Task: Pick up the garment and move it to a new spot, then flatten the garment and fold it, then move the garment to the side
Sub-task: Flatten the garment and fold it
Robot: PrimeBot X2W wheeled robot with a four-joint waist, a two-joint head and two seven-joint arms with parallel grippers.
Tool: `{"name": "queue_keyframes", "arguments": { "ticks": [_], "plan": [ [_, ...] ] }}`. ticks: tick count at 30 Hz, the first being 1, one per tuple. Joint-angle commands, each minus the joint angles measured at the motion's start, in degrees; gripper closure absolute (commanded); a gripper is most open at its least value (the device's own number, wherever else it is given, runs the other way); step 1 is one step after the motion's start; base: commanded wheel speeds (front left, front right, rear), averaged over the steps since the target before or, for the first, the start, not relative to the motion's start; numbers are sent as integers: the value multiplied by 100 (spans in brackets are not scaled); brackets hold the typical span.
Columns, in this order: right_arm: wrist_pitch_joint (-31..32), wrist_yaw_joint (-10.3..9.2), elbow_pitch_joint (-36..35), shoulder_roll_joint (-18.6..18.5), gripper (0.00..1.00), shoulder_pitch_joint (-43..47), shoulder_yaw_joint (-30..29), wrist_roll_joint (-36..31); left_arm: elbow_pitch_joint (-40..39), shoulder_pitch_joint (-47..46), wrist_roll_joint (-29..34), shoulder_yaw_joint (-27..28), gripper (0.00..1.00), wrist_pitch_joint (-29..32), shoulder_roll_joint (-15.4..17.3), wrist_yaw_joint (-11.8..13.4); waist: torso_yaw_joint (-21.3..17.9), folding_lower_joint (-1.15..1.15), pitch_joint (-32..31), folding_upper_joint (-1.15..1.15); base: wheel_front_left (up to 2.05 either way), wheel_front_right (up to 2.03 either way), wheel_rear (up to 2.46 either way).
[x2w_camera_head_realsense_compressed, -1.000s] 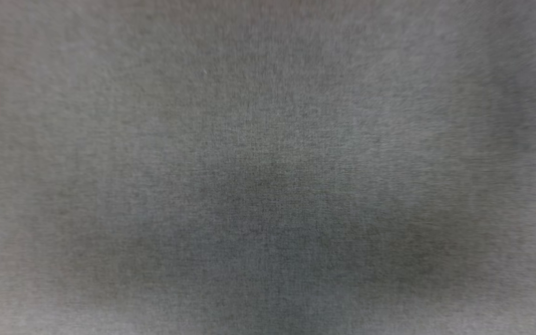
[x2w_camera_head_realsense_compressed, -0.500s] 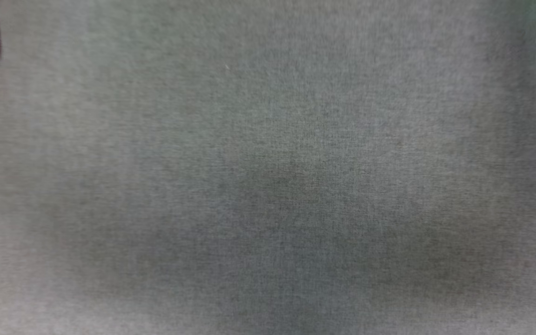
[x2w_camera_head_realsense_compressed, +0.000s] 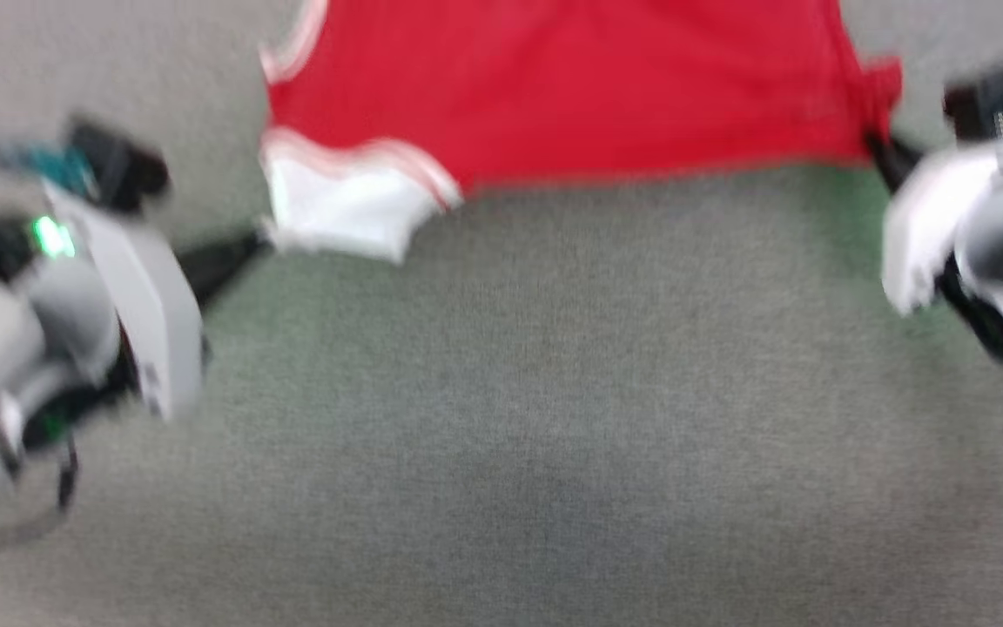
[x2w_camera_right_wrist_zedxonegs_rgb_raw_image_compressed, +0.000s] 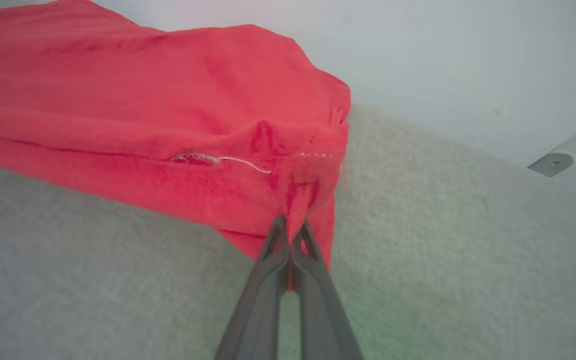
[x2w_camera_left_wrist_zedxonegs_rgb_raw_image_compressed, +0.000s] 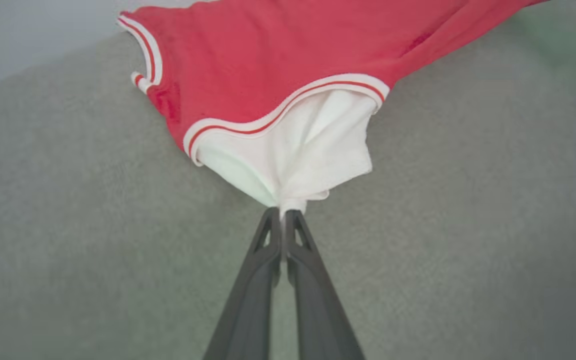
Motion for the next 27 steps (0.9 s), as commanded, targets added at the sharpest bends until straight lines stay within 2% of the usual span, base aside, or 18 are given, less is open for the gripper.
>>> {"name": "queue_keyframes", "arguments": {
  "ticks": [1,4,7,13,18,27],
  "plan": [
    [54,-11,-308,-250,100,361,119,232,-274,332,-68,-8,100,2,169,181,-30,0,-708,0,0,0,0],
    [214,-11,-1003,-770,100,1207,196,728,-1087,1008,-157,-18,100,-58,482,623,-7,0,-918,0,0,0,0],
    [370,-11,-1612,-1088,100,2005,98,1080,-1805,1660,-313,-18,100,-203,835,1115,-21,0,-1068,0,0,0,0],
    [739,-11,-2655,-1453,100,3364,-78,1388,-2863,2825,-605,-20,100,-530,1313,1854,-72,0,-1199,0,0,0,0],
    [1059,-11,-3294,-1582,100,4180,-355,1475,-3408,3554,-832,-19,100,-698,1450,2235,-76,0,-1222,0,0,0,0],
    [1401,-11,-4154,-1653,100,5183,-859,1590,-3842,4176,-1100,-16,100,-865,1519,2572,-53,0,-1160,0,0,0,0]
  ]
}}
